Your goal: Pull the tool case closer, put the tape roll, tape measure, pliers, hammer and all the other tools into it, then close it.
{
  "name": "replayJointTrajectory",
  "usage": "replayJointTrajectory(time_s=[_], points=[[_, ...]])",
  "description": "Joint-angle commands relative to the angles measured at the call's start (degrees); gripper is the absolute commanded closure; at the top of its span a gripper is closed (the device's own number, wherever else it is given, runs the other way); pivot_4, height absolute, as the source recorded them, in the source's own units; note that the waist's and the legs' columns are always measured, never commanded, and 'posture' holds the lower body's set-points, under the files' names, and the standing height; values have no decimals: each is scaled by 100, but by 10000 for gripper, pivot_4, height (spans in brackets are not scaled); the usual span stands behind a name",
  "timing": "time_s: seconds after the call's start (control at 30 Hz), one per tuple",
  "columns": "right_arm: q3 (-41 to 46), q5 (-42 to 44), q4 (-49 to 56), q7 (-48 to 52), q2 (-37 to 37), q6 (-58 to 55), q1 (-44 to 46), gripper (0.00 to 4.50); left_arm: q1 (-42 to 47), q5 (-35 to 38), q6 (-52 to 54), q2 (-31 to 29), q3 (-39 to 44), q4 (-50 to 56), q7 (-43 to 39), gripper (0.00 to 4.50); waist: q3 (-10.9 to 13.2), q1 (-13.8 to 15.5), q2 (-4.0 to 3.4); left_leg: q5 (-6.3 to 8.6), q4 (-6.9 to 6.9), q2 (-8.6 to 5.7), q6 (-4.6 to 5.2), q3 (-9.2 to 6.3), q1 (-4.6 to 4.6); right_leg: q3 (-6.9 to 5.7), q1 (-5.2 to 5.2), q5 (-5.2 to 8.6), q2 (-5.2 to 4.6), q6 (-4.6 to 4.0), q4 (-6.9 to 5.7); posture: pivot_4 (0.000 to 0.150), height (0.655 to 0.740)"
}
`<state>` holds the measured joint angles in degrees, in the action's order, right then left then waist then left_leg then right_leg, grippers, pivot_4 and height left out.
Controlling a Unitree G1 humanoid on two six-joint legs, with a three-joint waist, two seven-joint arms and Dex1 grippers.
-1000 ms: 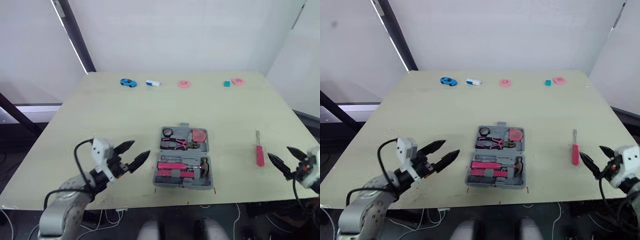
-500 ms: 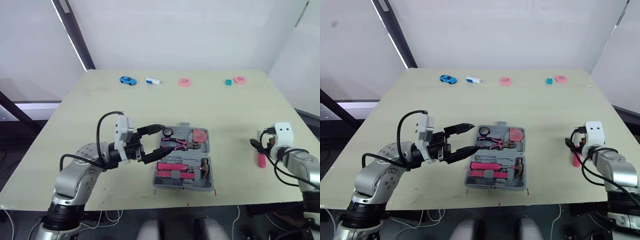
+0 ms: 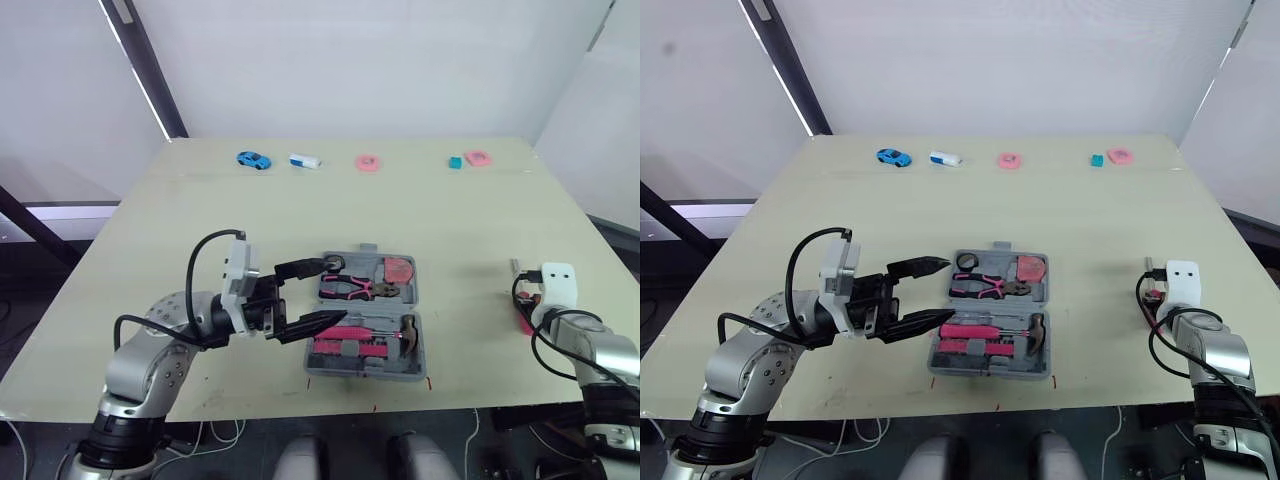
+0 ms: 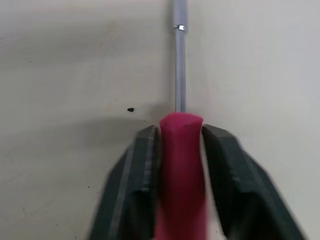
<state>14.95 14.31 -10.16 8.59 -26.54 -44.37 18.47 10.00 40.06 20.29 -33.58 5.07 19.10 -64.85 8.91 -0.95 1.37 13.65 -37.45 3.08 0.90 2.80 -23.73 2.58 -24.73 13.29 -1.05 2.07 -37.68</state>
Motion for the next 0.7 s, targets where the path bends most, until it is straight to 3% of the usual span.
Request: replayJointTrajectory(time_s=[0.03, 0.2, 0.37, 0.5, 0.7], points=[[179, 211, 679, 202, 36, -1, -276, 39643, -160, -14, -476, 22, 257, -61, -186, 0, 0, 3, 0, 0, 0, 0, 0, 1, 0, 1, 0, 0, 0, 0, -1, 1500, 7400], [-21, 610, 2588, 188, 644, -309, -1379, 40499, -811, 3, -1091, -130, 641, -507, -852, 0, -4, -14, 2, 0, 5, 13, 0, -5, 1, -3, -2, 6, 12, -8, -1, 1500, 7400], [-308, 582, 3542, -32, 1276, -300, -2069, 40983, -1157, 175, -1134, -263, 891, -953, -1314, 0, -7, -38, 8, 0, 4, 23, -1, -13, 7, -14, -3, 38, 14, -20, -13, 1500, 7400], [-768, 419, 3730, 34, 1359, -260, -2367, 41000, -1384, 119, -1241, -262, 950, -1036, -1443, 0, -16, -90, 21, -1, -2, 23, -2, -6, 15, -9, -1, 39, 8, -21, -20, 1500, 7400], [-785, 462, 3638, 28, 1326, -623, -2278, 41000, -1512, 141, -1223, -284, 1009, -1049, -1482, 0, -32, -121, 48, -1, -2, 23, -2, -9, 13, -11, -1, 39, 7, -22, -19, 1500, 7400]])
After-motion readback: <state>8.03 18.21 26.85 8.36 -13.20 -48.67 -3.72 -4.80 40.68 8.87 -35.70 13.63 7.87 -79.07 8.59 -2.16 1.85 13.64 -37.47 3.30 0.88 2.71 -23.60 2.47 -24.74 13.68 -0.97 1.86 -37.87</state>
